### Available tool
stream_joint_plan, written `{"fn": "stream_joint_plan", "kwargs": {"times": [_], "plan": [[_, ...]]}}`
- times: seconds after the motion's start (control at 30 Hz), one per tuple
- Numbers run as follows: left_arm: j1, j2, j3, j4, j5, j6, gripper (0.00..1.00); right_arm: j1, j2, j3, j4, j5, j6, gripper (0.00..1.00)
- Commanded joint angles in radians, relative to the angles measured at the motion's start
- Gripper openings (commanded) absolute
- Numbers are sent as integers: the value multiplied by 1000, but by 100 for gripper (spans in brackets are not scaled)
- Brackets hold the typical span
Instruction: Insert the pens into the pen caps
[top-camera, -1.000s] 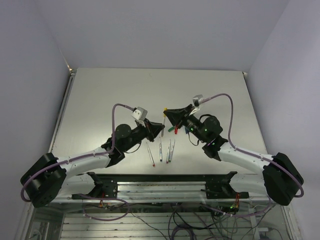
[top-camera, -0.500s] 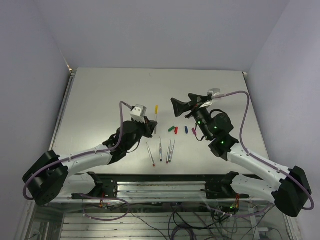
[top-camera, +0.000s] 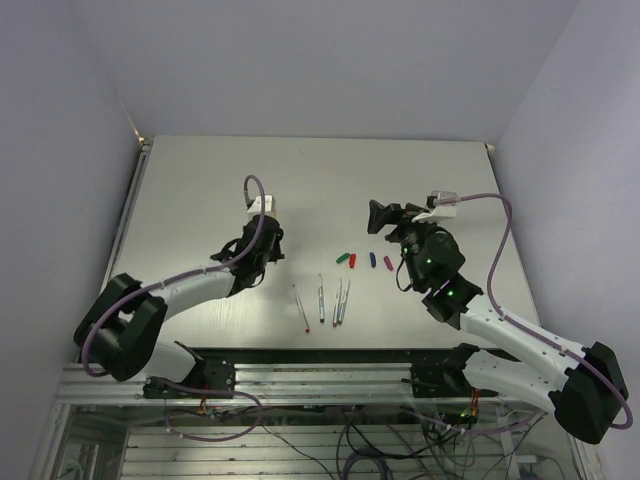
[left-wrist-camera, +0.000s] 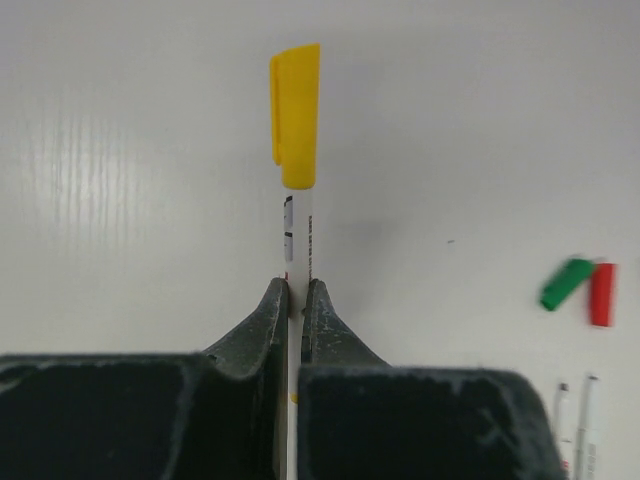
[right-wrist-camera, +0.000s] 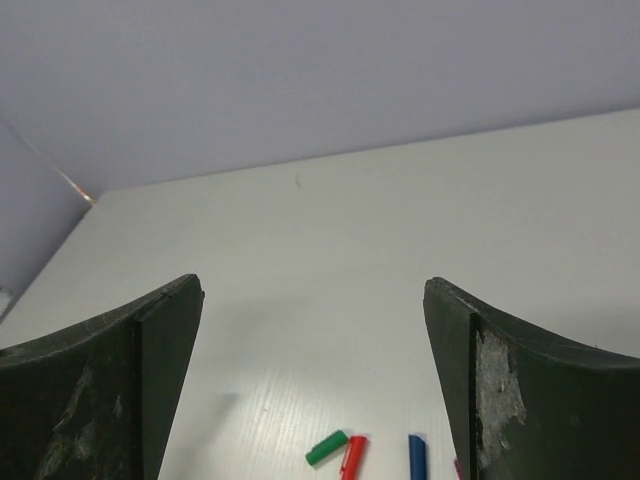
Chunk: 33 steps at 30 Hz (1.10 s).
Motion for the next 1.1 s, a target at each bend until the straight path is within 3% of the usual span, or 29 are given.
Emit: {"fn": "stream_joint_plan", "kwargs": {"times": [0.0, 0.4, 0.57, 0.9, 1.07], "plan": [[30, 69, 64, -112, -12, -22, 7, -3, -10, -26, -38, 84, 16, 90], [70, 247, 140, -122, -31, 11, 8, -4, -12, -65, -42, 116, 49, 85], [80, 315, 182, -139, -25, 22, 31, -5, -13, -76, -38, 118, 54, 85], [82, 353, 195, -124, -24, 24, 46, -5, -2, -80, -31, 118, 56, 84], [82, 342, 211, -132, -31, 35, 60, -5, 5, -78, -24, 115, 57, 84]]}}
